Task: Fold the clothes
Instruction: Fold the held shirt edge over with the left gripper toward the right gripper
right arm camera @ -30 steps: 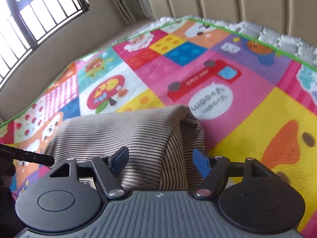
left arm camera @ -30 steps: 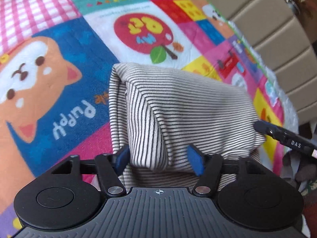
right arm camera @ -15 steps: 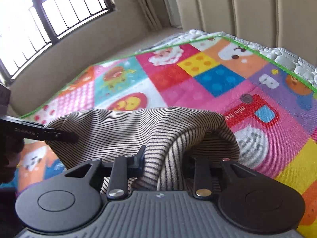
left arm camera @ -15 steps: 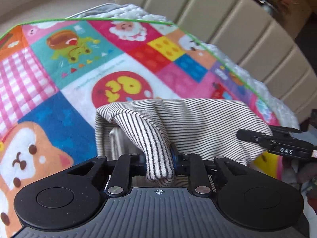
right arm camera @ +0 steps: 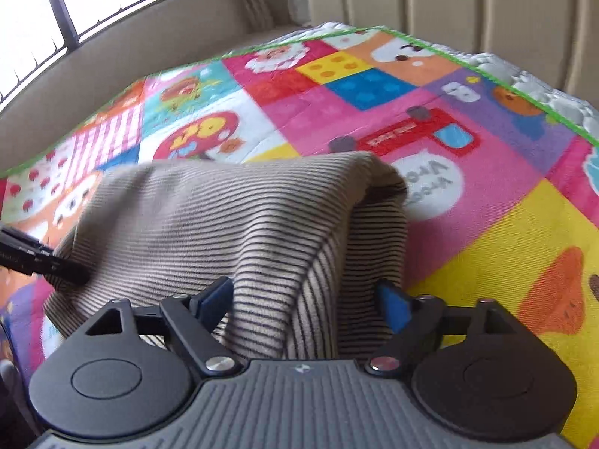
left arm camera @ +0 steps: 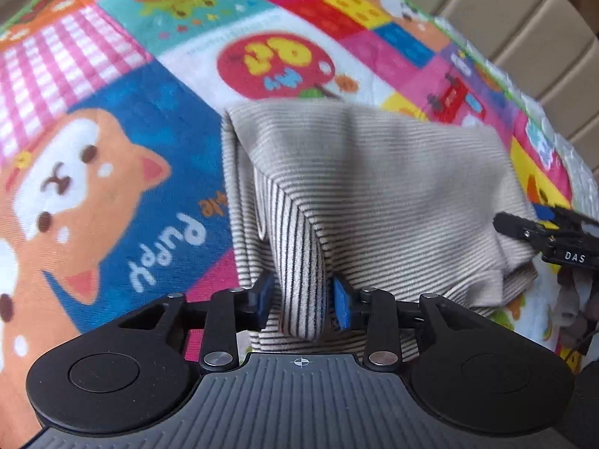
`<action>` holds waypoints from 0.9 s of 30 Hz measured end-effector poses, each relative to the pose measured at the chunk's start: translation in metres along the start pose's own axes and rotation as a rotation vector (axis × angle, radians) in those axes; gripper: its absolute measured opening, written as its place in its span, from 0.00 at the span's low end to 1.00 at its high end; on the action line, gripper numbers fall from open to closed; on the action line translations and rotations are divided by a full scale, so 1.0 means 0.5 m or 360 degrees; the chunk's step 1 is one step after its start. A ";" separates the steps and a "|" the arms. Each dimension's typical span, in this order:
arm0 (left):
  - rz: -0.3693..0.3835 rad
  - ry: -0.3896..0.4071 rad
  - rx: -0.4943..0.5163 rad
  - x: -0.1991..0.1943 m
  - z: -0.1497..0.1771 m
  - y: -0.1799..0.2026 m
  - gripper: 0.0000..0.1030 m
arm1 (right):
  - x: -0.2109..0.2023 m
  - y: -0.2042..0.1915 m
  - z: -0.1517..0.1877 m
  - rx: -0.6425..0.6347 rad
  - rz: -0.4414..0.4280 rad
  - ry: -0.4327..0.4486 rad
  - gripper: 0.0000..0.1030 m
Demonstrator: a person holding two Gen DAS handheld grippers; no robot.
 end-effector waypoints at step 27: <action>0.0625 -0.0185 -0.0532 0.093 0.085 0.140 0.77 | 0.004 0.023 -0.099 -0.0050 0.0465 0.0382 1.00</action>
Point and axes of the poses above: each gripper's, at about its wrist camera, not at the fingertips, and x roughly the way its jaws point, y to its right, z to its underside, the point moved 6 cm from there along x, roughly the way its jaws point, and after that the axes turned 11 degrees about x, right-handed, at the moved point
